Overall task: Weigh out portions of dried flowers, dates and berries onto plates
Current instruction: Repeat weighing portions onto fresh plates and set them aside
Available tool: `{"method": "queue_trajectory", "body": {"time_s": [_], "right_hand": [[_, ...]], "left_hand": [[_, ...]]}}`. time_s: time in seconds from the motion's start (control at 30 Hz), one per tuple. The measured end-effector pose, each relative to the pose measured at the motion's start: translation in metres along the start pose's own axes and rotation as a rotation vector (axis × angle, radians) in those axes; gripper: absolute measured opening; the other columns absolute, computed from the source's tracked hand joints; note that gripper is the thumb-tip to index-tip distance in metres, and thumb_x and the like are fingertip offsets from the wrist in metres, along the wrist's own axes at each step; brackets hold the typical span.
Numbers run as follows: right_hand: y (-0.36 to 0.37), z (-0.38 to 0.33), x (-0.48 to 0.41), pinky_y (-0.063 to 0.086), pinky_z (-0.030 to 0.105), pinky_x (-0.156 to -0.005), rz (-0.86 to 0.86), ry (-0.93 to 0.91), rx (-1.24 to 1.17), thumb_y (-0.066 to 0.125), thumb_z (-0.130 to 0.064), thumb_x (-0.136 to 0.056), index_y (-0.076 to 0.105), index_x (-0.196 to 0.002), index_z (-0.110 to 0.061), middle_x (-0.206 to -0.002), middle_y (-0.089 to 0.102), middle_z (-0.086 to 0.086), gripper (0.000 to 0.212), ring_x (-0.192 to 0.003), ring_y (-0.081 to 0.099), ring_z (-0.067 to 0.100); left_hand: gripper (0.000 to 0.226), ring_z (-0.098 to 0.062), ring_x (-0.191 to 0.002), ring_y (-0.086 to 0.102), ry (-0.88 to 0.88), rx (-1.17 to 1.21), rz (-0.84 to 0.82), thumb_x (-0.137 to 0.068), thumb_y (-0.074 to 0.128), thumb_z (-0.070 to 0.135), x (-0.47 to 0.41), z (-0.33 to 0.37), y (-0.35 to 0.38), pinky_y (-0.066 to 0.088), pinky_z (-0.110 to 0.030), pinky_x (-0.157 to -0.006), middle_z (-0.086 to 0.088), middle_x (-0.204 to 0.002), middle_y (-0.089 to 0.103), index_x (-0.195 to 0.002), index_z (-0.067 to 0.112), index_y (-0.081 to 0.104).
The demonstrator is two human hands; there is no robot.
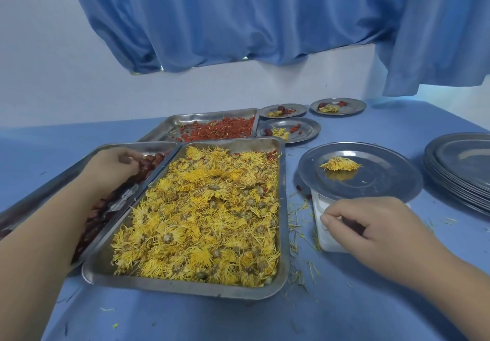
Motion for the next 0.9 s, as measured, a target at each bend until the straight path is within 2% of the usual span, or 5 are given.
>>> {"method": "queue_trajectory", "body": {"time_s": [0.13, 0.23, 0.4, 0.67, 0.9], "right_hand": [[-0.004, -0.001, 0.002, 0.042, 0.030, -0.050, 0.004, 0.004, -0.004, 0.056, -0.035, -0.089, 0.057, -0.063, -0.024, -0.050, 0.045, -0.008, 0.028, -0.054, 0.047, 0.012], [-0.007, -0.001, 0.004, 0.041, 0.028, -0.051, 0.009, 0.019, -0.014, 0.050, -0.040, -0.085, 0.057, -0.063, -0.023, -0.052, 0.047, -0.007, 0.029, -0.057, 0.048, 0.012], [-0.013, 0.002, 0.005, 0.041, 0.026, -0.053, 0.030, 0.047, -0.048, 0.048, -0.042, -0.085, 0.059, -0.065, -0.023, -0.060, 0.053, -0.007, 0.030, -0.059, 0.051, 0.012], [-0.016, 0.002, 0.006, 0.035, 0.023, -0.052, 0.033, 0.032, -0.026, 0.044, -0.044, -0.086, 0.057, -0.066, -0.020, -0.053, 0.046, -0.008, 0.034, -0.060, 0.049, 0.012], [-0.012, -0.001, 0.007, 0.037, 0.028, -0.050, 0.015, -0.009, -0.040, 0.040, -0.044, -0.086, 0.052, -0.064, -0.019, -0.054, 0.046, -0.003, 0.036, -0.056, 0.044, 0.015]], "left_hand": [[0.017, -0.021, -0.071, 0.058, 0.065, 0.201, -0.101, -0.091, 0.063, 0.028, 0.012, 0.043, 0.004, 0.048, -0.022, -0.053, 0.007, -0.091, 0.073, -0.105, 0.037, 0.067], [0.017, -0.015, -0.074, 0.063, 0.119, 0.279, -0.185, -0.091, 0.063, 0.030, 0.025, 0.086, 0.018, 0.049, -0.027, -0.067, 0.015, -0.089, 0.073, -0.104, 0.039, 0.067], [0.027, -0.014, -0.087, 0.067, 0.223, 0.423, -0.327, -0.088, 0.064, 0.012, 0.050, 0.171, 0.053, 0.054, -0.023, -0.067, 0.015, -0.092, 0.073, -0.101, 0.035, 0.068], [0.026, 0.012, -0.077, 0.063, 0.413, 0.360, -0.468, -0.082, 0.062, 0.012, 0.089, 0.292, 0.112, 0.045, -0.016, -0.072, 0.016, -0.084, 0.071, -0.092, 0.034, 0.071], [0.018, 0.003, -0.064, 0.059, 0.461, 0.205, -0.500, -0.084, 0.056, 0.015, 0.098, 0.326, 0.150, 0.040, -0.014, -0.054, 0.010, -0.073, 0.071, -0.091, 0.025, 0.069]]}}
Point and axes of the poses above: each hand's wrist, its own x-axis away from the middle knuckle, its own y-axis out of the palm, z = x × y, the point moved 7 cm from there along -x, towards the middle knuckle
